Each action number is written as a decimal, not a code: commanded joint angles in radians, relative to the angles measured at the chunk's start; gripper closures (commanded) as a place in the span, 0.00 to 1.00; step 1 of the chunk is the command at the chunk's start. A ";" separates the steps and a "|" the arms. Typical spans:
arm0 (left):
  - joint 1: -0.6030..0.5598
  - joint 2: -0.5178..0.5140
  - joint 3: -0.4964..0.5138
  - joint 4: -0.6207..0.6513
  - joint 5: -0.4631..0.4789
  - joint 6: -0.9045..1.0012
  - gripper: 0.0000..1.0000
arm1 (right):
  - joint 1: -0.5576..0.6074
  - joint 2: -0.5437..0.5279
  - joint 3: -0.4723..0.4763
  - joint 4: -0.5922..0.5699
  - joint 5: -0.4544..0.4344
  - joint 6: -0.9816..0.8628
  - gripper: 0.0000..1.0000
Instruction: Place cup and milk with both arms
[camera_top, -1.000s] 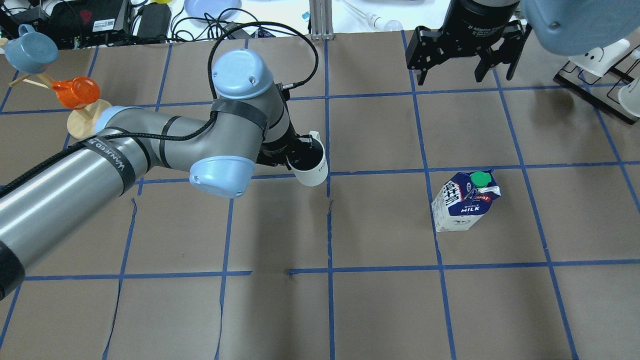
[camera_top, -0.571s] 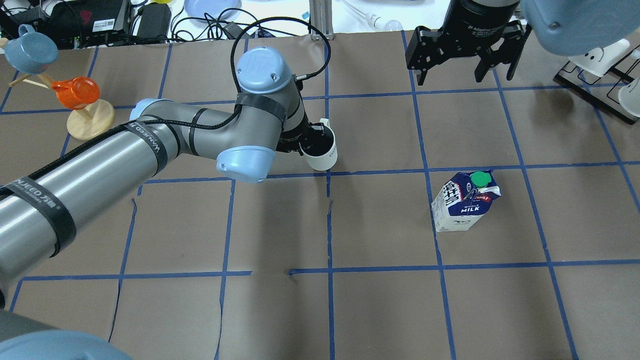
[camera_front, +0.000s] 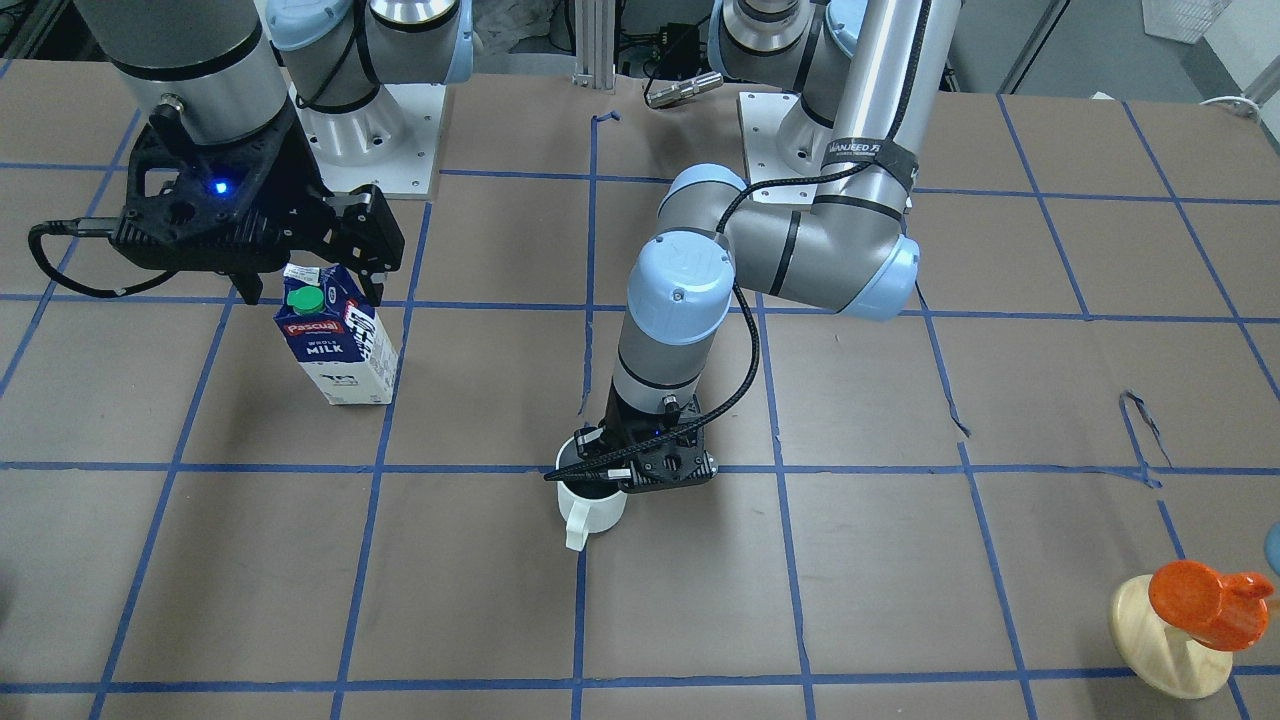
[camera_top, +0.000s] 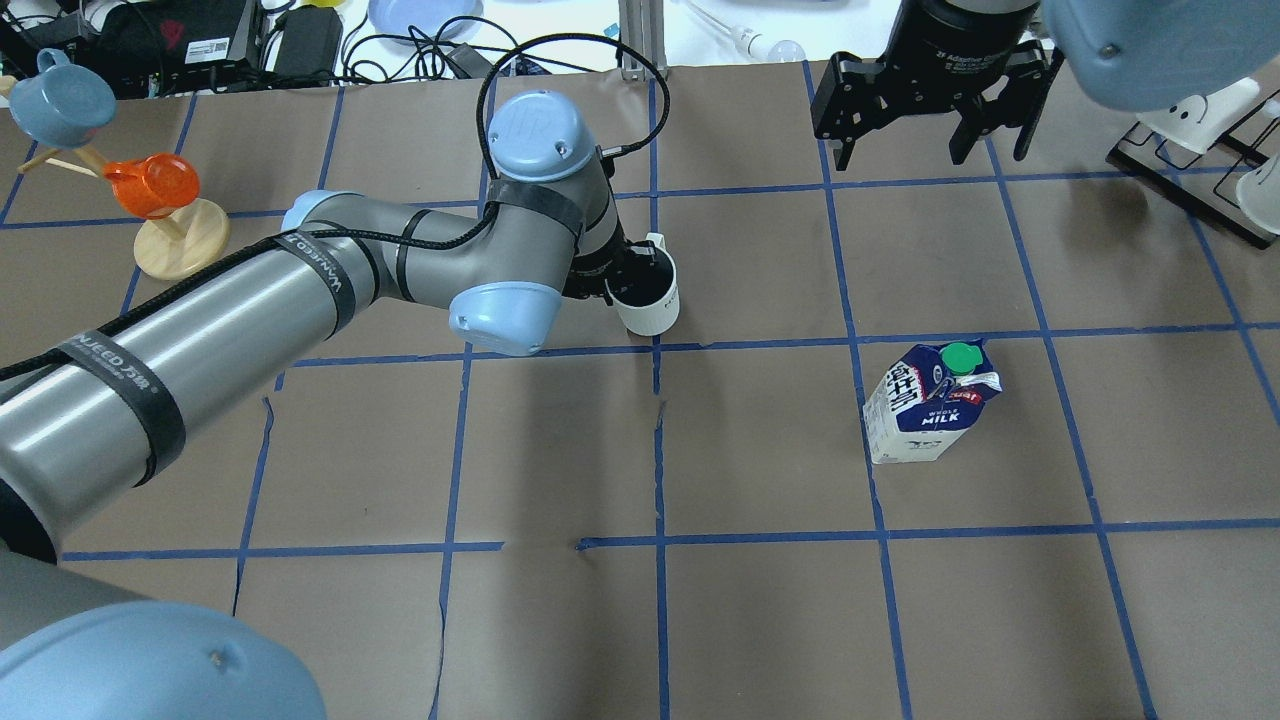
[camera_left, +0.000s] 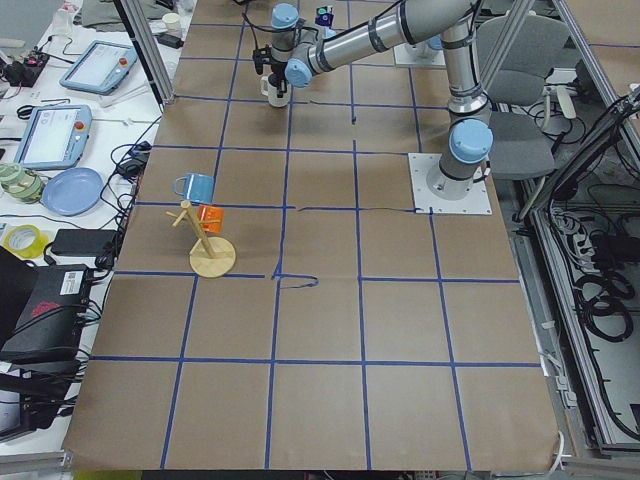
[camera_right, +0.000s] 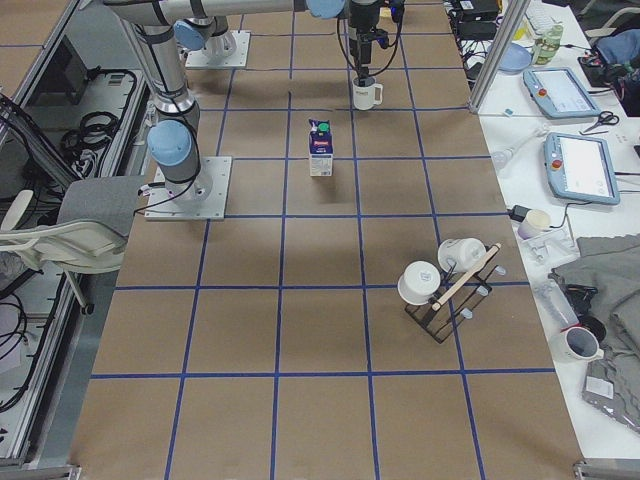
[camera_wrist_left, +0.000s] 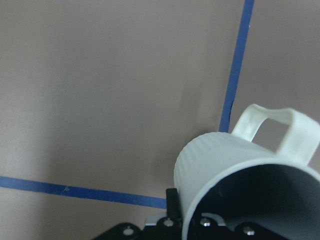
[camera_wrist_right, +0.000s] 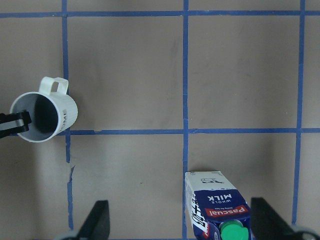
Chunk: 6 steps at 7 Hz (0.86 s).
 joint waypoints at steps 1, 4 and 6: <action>0.010 0.021 0.018 0.008 -0.009 0.009 0.00 | 0.000 0.000 0.000 0.000 0.000 0.000 0.00; 0.186 0.163 0.065 -0.244 0.000 0.320 0.00 | 0.000 0.000 0.000 0.000 0.000 -0.002 0.00; 0.338 0.306 0.078 -0.474 -0.003 0.529 0.00 | -0.008 0.000 0.052 -0.008 -0.006 -0.021 0.00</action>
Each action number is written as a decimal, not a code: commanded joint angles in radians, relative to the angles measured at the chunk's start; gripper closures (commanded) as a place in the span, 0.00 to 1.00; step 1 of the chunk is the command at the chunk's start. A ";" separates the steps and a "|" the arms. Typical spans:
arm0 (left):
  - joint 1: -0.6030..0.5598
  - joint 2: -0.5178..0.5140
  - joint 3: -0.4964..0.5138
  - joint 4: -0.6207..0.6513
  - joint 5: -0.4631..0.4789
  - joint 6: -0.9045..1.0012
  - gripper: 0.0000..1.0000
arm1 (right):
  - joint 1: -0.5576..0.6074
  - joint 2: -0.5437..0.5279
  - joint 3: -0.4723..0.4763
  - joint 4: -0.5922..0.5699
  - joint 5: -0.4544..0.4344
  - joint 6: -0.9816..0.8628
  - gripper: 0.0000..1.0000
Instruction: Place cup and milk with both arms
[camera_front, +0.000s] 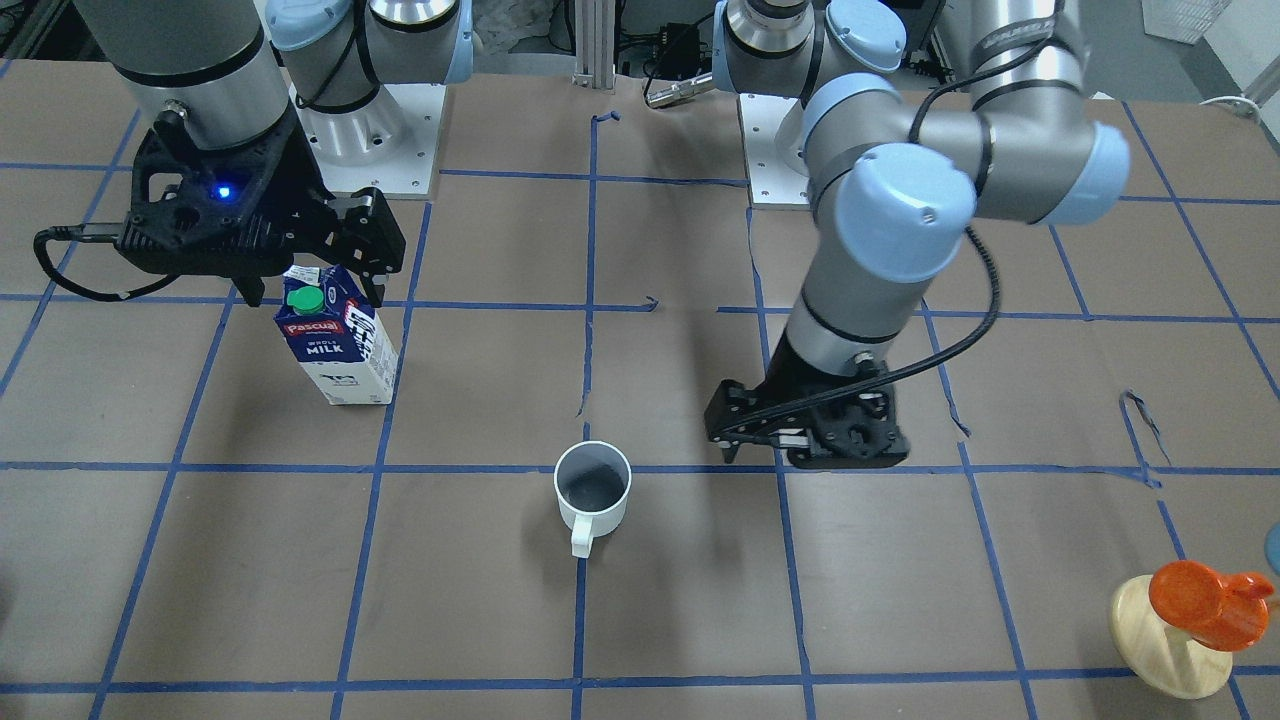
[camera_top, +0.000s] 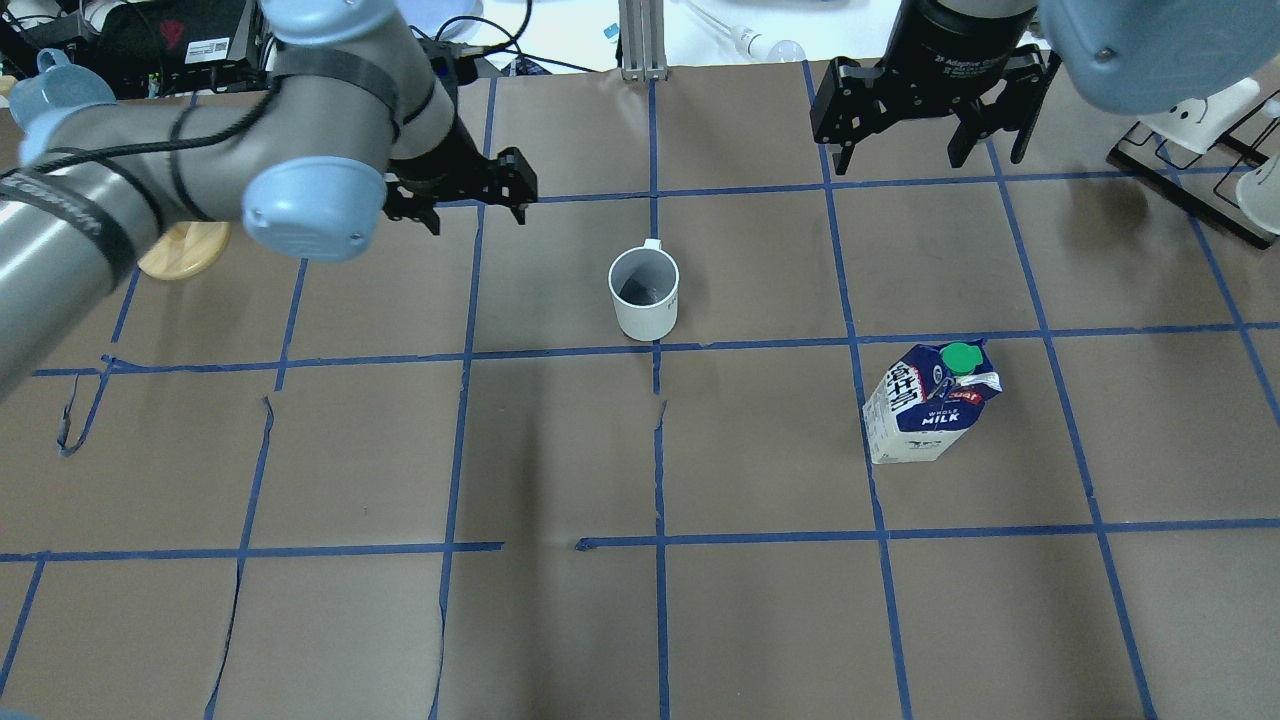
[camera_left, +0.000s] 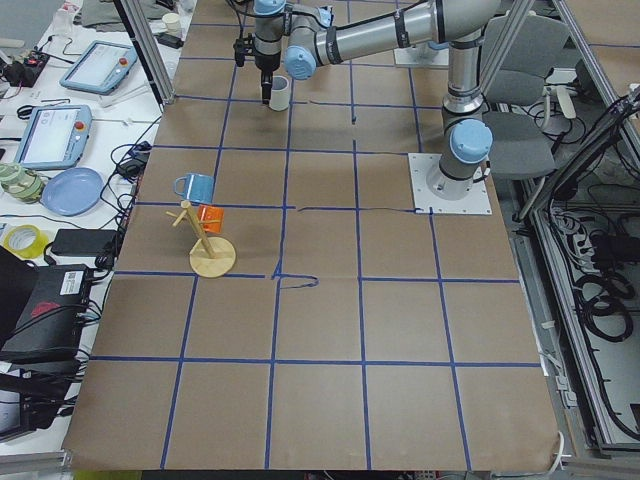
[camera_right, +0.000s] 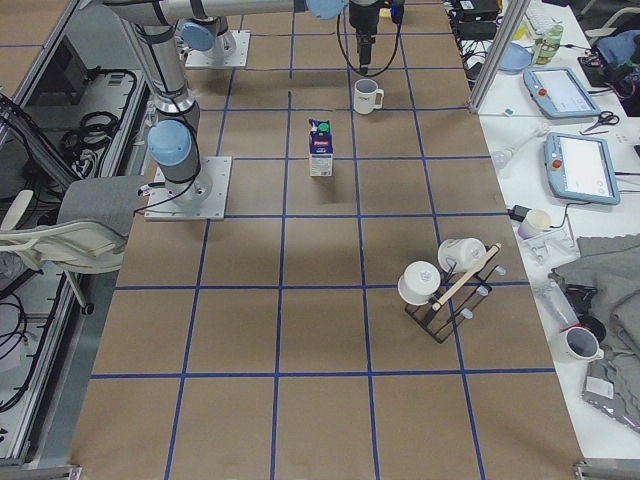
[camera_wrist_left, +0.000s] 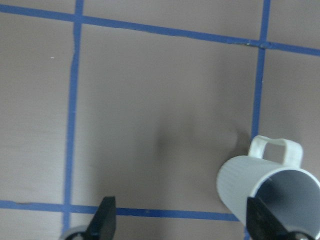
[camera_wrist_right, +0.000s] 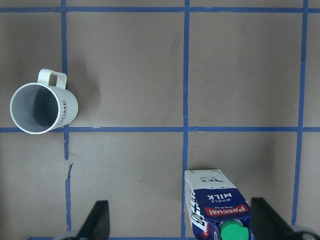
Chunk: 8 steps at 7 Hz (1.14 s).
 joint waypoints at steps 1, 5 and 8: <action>0.104 0.160 0.031 -0.254 0.003 0.162 0.00 | -0.011 -0.005 0.064 -0.005 -0.016 -0.044 0.00; 0.090 0.270 0.097 -0.435 0.055 0.161 0.00 | -0.110 -0.025 0.208 -0.001 -0.019 -0.222 0.00; 0.097 0.268 0.114 -0.435 0.054 0.167 0.00 | -0.138 -0.036 0.308 -0.001 -0.050 -0.171 0.00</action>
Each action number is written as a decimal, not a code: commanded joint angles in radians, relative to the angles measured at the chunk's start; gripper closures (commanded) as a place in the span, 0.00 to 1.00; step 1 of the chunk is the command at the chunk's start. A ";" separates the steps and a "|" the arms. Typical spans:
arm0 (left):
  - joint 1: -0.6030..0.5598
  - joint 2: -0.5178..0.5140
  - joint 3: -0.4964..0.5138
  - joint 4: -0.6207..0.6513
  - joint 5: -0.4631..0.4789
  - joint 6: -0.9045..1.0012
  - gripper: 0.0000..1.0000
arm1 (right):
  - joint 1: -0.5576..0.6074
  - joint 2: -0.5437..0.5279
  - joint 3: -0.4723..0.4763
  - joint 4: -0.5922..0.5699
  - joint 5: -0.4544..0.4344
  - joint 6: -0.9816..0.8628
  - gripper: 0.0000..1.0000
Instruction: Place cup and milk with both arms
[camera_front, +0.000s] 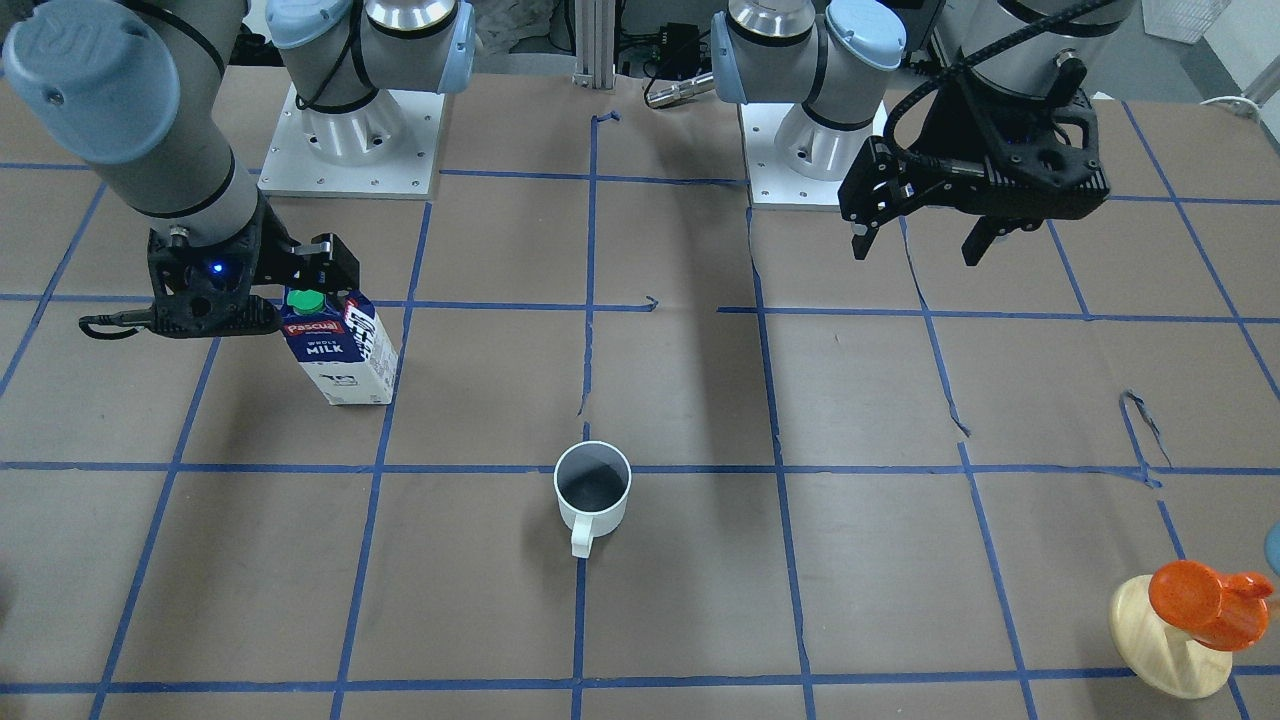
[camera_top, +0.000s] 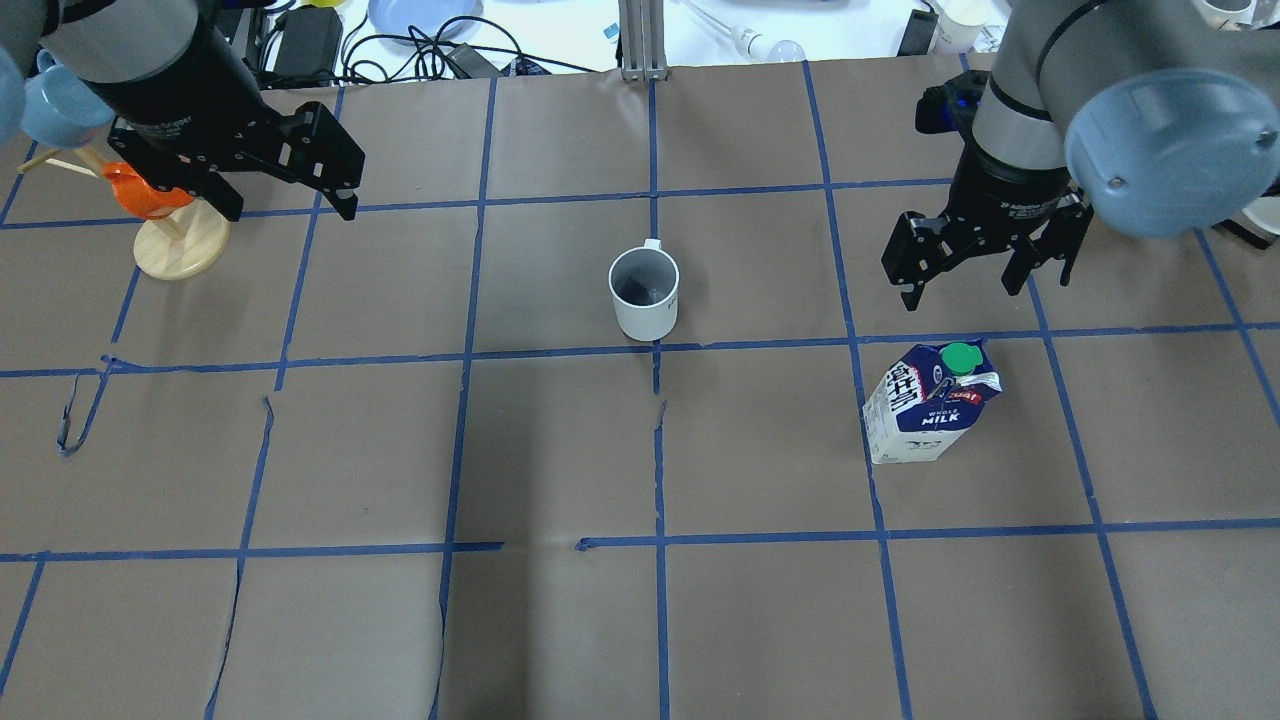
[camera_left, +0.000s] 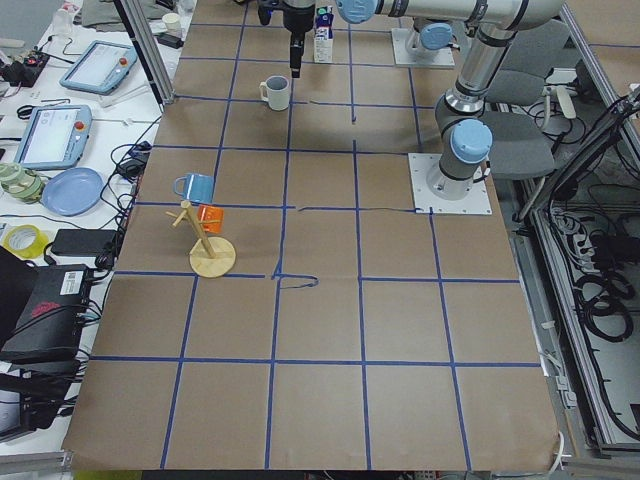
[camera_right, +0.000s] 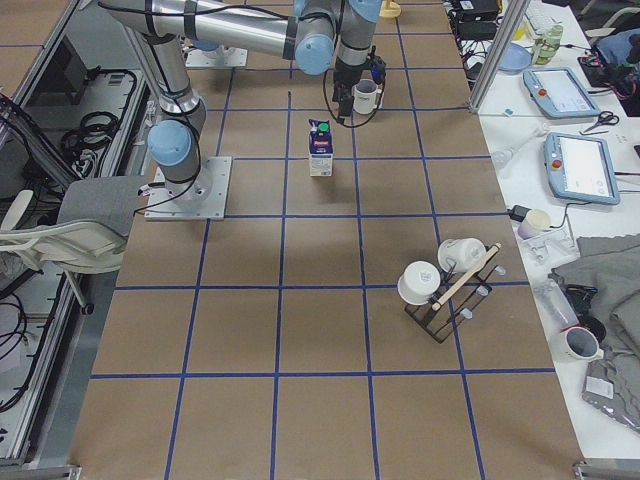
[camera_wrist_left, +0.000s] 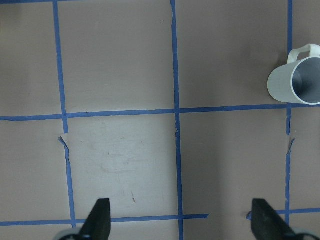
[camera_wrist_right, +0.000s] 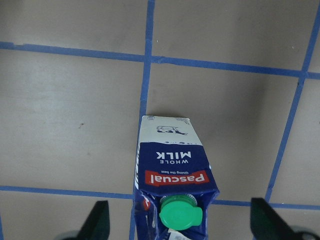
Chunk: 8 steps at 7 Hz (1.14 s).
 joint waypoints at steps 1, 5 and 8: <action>0.008 0.003 0.005 0.001 0.000 0.003 0.00 | -0.009 -0.007 0.072 -0.001 -0.006 0.072 0.00; 0.000 -0.001 0.002 0.002 0.003 -0.002 0.00 | -0.012 -0.007 0.155 -0.078 -0.004 0.080 0.31; 0.000 0.000 0.001 0.002 -0.003 -0.002 0.00 | -0.013 -0.002 0.150 -0.064 -0.006 0.068 0.63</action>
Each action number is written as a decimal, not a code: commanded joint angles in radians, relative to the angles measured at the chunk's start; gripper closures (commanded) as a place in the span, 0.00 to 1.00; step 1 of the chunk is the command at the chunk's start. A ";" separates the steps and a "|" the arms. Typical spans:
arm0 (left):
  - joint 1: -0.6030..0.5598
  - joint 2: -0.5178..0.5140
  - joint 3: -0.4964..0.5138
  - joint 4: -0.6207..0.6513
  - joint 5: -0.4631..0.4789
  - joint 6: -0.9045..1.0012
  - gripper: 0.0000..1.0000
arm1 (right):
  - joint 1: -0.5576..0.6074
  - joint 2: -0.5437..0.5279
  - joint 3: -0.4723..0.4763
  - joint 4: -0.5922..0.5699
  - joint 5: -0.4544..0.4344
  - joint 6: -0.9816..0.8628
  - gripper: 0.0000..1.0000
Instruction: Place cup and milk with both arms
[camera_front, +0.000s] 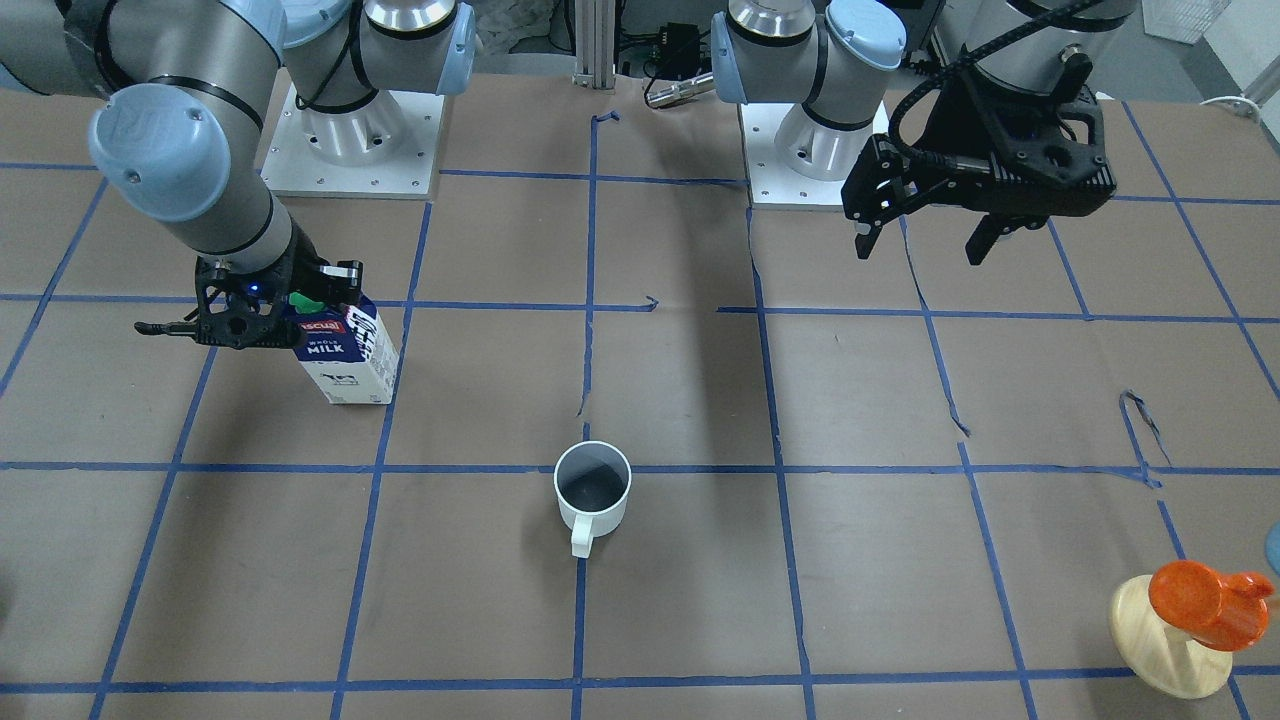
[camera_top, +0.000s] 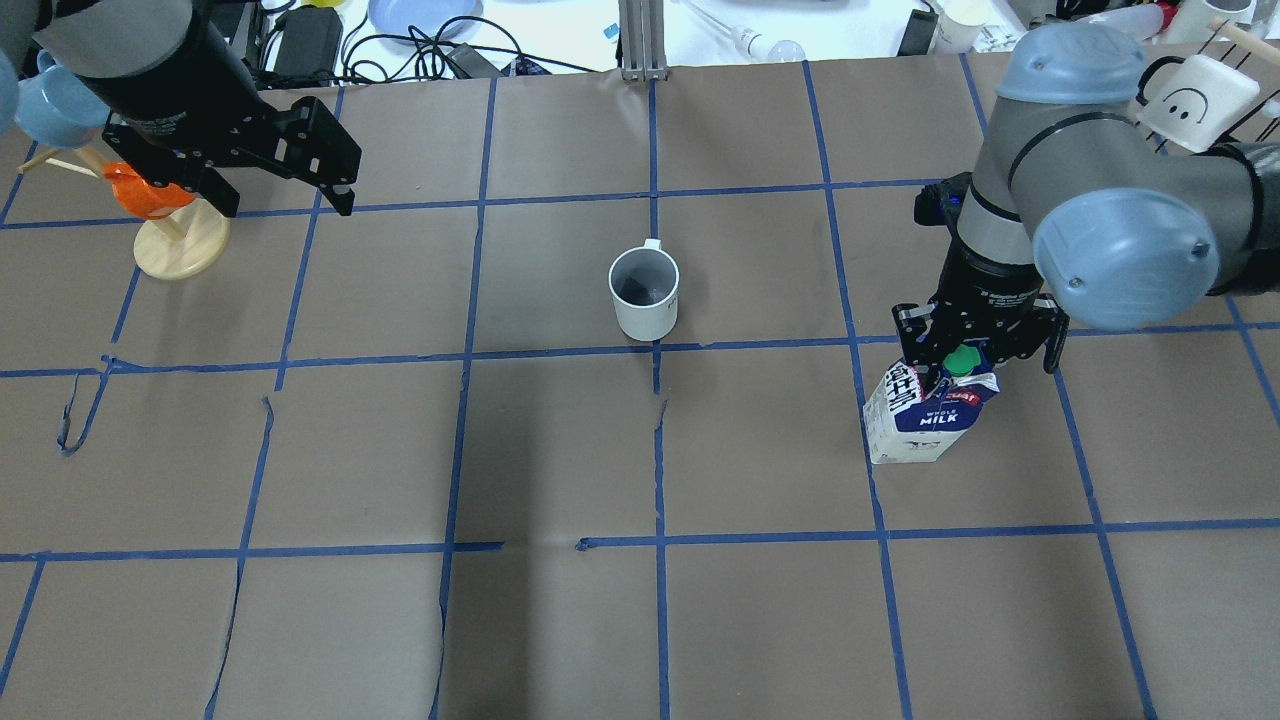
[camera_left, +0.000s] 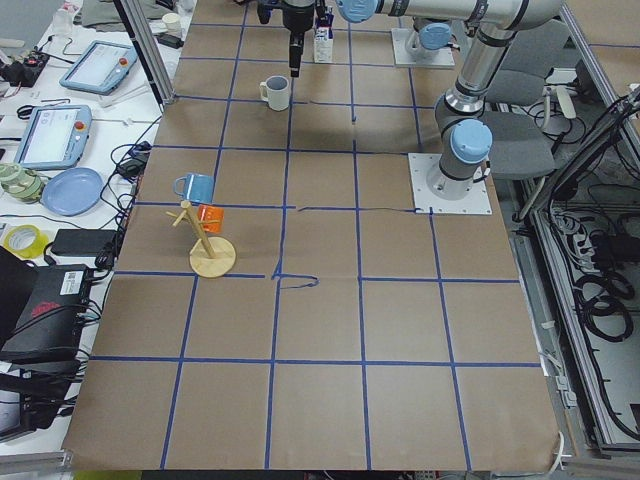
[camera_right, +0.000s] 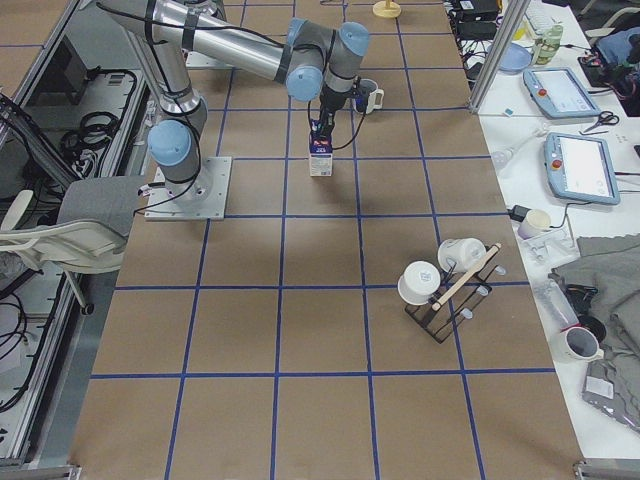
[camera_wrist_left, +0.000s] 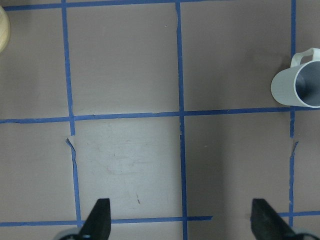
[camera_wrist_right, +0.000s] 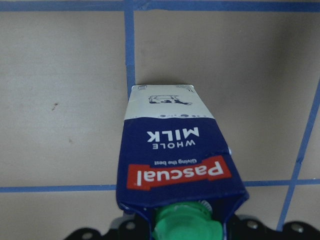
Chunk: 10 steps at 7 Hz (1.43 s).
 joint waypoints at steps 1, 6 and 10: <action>0.000 0.000 0.002 0.000 -0.001 0.000 0.00 | 0.000 0.003 -0.013 0.000 -0.019 -0.005 0.63; -0.002 0.000 0.000 0.002 0.006 -0.005 0.00 | 0.012 0.176 -0.405 0.079 0.060 0.018 0.62; 0.000 0.000 0.001 0.002 0.003 -0.005 0.00 | 0.151 0.340 -0.581 0.103 0.095 0.238 0.61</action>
